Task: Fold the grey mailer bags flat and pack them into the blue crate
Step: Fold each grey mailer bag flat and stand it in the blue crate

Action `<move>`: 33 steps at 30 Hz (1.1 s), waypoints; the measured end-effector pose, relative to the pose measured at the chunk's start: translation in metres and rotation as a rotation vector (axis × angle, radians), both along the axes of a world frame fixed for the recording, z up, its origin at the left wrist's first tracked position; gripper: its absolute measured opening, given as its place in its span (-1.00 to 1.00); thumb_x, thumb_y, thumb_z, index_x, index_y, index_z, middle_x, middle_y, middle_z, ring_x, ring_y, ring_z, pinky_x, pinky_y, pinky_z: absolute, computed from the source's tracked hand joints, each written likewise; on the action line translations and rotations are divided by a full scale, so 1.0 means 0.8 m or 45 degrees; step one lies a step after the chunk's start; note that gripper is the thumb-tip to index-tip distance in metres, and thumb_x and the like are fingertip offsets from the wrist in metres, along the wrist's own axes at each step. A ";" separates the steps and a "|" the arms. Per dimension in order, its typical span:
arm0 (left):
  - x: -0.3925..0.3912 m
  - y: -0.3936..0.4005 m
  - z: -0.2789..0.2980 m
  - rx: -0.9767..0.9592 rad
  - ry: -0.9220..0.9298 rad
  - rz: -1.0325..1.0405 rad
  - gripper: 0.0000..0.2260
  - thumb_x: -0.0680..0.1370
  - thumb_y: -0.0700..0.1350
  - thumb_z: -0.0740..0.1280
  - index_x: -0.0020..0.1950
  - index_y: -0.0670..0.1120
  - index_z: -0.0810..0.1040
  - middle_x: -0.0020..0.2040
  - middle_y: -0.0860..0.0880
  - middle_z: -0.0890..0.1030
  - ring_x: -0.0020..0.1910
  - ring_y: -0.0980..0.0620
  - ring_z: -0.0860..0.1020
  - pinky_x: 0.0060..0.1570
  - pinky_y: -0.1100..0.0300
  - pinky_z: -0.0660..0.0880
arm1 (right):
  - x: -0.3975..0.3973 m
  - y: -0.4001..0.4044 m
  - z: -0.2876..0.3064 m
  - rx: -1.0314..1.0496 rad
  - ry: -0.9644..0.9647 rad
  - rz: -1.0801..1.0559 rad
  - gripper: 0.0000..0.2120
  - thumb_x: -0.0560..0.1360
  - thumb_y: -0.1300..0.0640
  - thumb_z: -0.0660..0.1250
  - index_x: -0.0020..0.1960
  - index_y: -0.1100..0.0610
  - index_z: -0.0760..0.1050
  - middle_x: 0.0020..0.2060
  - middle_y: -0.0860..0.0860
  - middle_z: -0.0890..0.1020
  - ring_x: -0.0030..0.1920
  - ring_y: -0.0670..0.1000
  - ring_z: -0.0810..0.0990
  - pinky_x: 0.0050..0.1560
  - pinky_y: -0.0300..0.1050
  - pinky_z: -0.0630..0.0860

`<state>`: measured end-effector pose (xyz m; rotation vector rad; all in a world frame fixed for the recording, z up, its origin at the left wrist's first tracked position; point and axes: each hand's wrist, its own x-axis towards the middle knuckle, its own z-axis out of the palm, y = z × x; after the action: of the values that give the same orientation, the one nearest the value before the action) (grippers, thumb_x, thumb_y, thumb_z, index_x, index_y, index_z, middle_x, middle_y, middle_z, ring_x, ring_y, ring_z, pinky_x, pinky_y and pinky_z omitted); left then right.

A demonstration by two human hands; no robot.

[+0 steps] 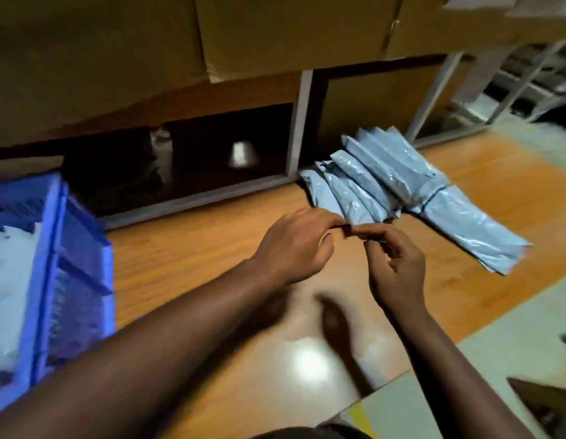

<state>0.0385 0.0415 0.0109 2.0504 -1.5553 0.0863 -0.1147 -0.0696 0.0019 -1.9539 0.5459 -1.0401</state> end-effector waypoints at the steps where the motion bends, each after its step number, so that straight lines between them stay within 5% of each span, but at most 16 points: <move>1: -0.014 -0.039 -0.016 0.030 0.049 -0.002 -0.68 0.56 -0.07 0.29 0.31 0.00 0.56 0.24 0.02 0.63 0.22 -0.05 0.55 0.18 0.01 0.49 | -0.019 -0.033 -0.012 0.036 0.048 -0.063 -0.70 0.53 0.38 0.27 0.00 0.08 0.69 -0.03 -0.08 0.72 0.03 -0.07 0.67 0.00 -0.19 0.55; 7: -0.107 -0.223 -0.086 0.237 0.149 -0.135 -0.66 0.58 -0.09 0.30 0.36 0.02 0.54 0.31 0.03 0.60 0.30 0.00 0.50 0.28 0.05 0.46 | -0.123 -0.212 -0.088 0.063 0.456 -0.316 -0.77 0.57 0.20 0.38 0.17 -0.02 0.66 0.12 -0.12 0.70 0.13 -0.06 0.64 0.18 -0.05 0.55; 12: -0.133 -0.329 -0.093 0.367 0.074 -0.216 -0.61 0.58 -0.08 0.29 0.42 -0.01 0.48 0.36 0.00 0.56 0.33 -0.06 0.48 0.30 -0.02 0.43 | -0.136 -0.337 -0.118 -0.335 0.916 -0.589 -0.57 0.47 0.10 0.45 0.34 0.06 0.56 0.44 0.09 0.50 0.47 0.23 0.39 0.42 0.27 0.30; 16: -0.137 -0.387 -0.081 0.420 0.048 -0.233 -0.57 0.55 -0.09 0.29 0.43 -0.04 0.47 0.35 -0.05 0.57 0.34 -0.10 0.50 0.30 -0.06 0.46 | -0.130 -0.395 -0.135 -0.429 1.263 -0.535 -0.37 0.45 -0.02 0.44 0.47 -0.02 0.34 0.51 0.17 0.32 0.49 0.28 0.30 0.48 0.43 0.09; 19: -0.135 -0.403 -0.076 0.413 0.056 -0.238 -0.55 0.55 -0.10 0.29 0.45 -0.05 0.46 0.37 -0.06 0.56 0.36 -0.10 0.50 0.30 -0.06 0.47 | -0.126 -0.407 -0.140 -0.398 1.263 -0.531 -0.24 0.46 -0.06 0.44 0.58 -0.04 0.20 0.48 0.16 0.38 0.42 0.26 0.40 0.48 0.44 0.08; 27: -0.135 -0.362 -0.089 0.213 0.055 -0.183 -0.65 0.54 -0.14 0.31 0.34 -0.08 0.54 0.24 -0.05 0.61 0.24 -0.12 0.54 0.24 0.00 0.46 | -0.156 -0.351 -0.117 -0.319 1.113 -0.604 -0.36 0.44 -0.07 0.40 0.47 0.02 0.34 0.29 0.10 0.53 0.32 0.20 0.50 0.52 0.39 0.01; 33: -0.139 -0.260 -0.095 -0.037 -0.003 -0.166 -0.73 0.53 -0.16 0.37 0.23 -0.08 0.59 0.20 -0.02 0.61 0.21 -0.06 0.51 0.23 0.04 0.41 | -0.172 -0.240 -0.126 -0.237 1.007 -0.308 -0.34 0.42 -0.17 0.40 0.45 0.04 0.42 0.29 0.06 0.56 0.30 0.14 0.50 0.35 0.21 0.35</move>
<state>-0.0725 -0.1667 -0.0648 1.9219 -1.6752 0.0614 -0.2523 -0.2616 -0.0988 -2.4917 1.1667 -0.4177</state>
